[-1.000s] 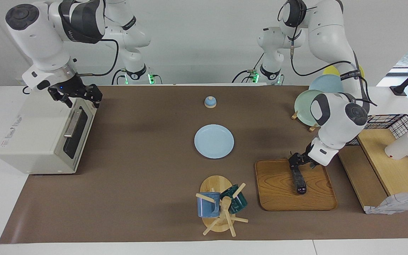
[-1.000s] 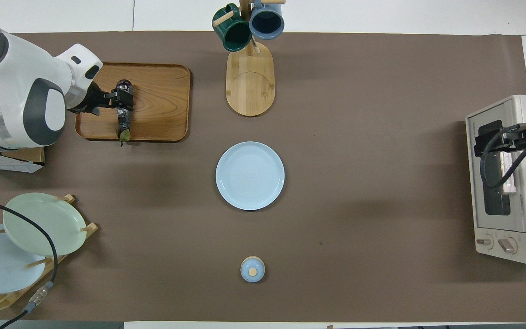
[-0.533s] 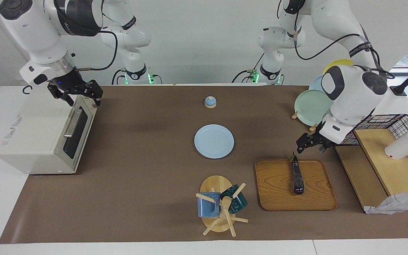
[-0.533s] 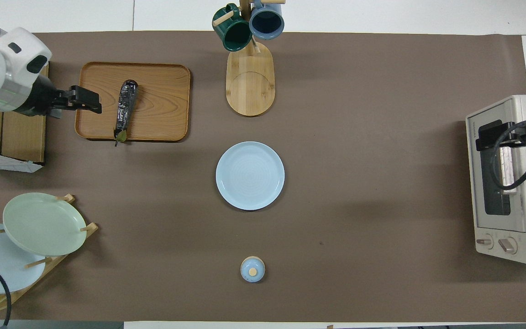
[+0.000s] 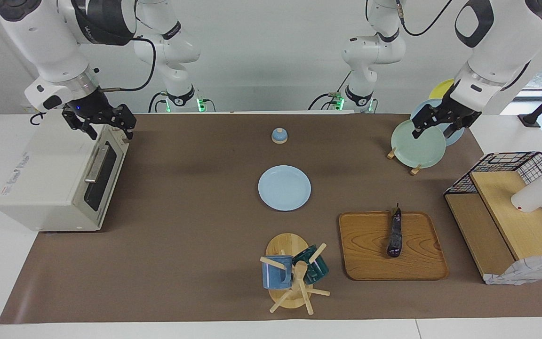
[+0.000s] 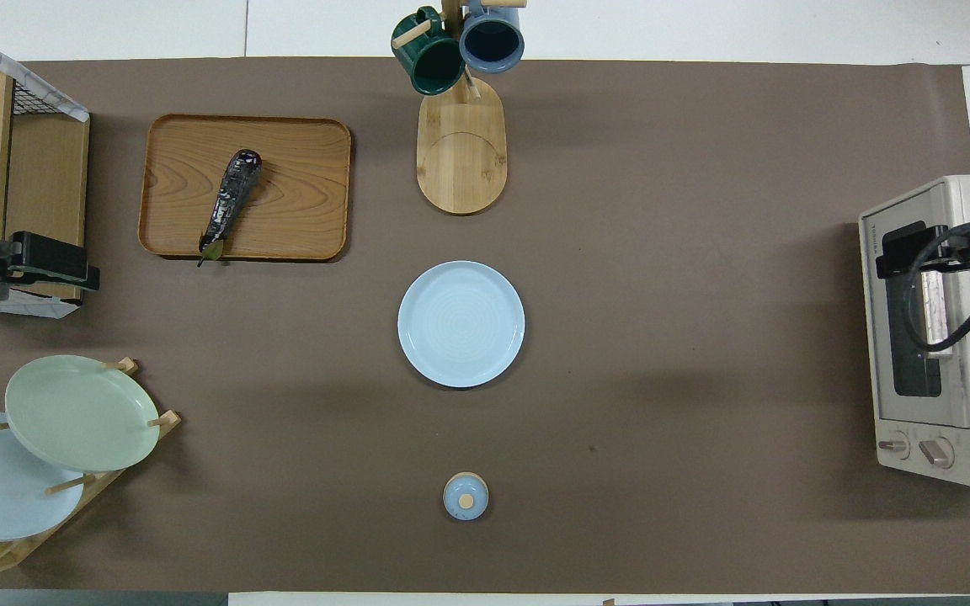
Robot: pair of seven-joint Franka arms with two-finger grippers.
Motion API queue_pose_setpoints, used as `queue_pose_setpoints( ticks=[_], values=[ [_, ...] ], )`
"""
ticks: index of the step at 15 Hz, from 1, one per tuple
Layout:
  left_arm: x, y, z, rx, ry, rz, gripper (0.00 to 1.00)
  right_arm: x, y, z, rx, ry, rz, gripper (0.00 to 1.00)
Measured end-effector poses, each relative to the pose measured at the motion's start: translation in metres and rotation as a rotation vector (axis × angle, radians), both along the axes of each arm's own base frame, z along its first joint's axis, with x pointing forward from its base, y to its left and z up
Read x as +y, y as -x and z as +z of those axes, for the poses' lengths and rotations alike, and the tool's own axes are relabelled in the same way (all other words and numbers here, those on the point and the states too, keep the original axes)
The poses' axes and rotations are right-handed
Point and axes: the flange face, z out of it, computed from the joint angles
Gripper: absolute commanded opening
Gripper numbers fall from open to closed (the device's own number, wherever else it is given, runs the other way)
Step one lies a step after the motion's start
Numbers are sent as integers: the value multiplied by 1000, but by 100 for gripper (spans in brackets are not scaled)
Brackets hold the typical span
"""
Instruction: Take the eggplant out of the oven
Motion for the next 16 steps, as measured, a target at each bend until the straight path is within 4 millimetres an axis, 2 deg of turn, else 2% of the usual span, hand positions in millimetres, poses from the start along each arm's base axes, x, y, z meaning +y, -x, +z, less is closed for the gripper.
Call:
queue_pose_setpoints(
  ticks=[3,5,8,11,13,16],
  values=[
    [-3,4,-28,-1,-5,-4,100,2,0,0,4,0,3,100],
    [-6,6,-33,-1,-8,-8,100,2,0,0,4,0,4,100],
    [-6,5,-16,-15,-13,-12,100,3,0,0,3,0,5,100],
    [-3,1,17,-28,-53,-21,100,3,0,0,3,0,5,100],
    [-4,-1,20,-28,-58,-23,100,3,0,0,3,0,6,100],
    [-4,-4,13,-14,-59,-24,100,3,0,0,3,0,6,100]
  ],
)
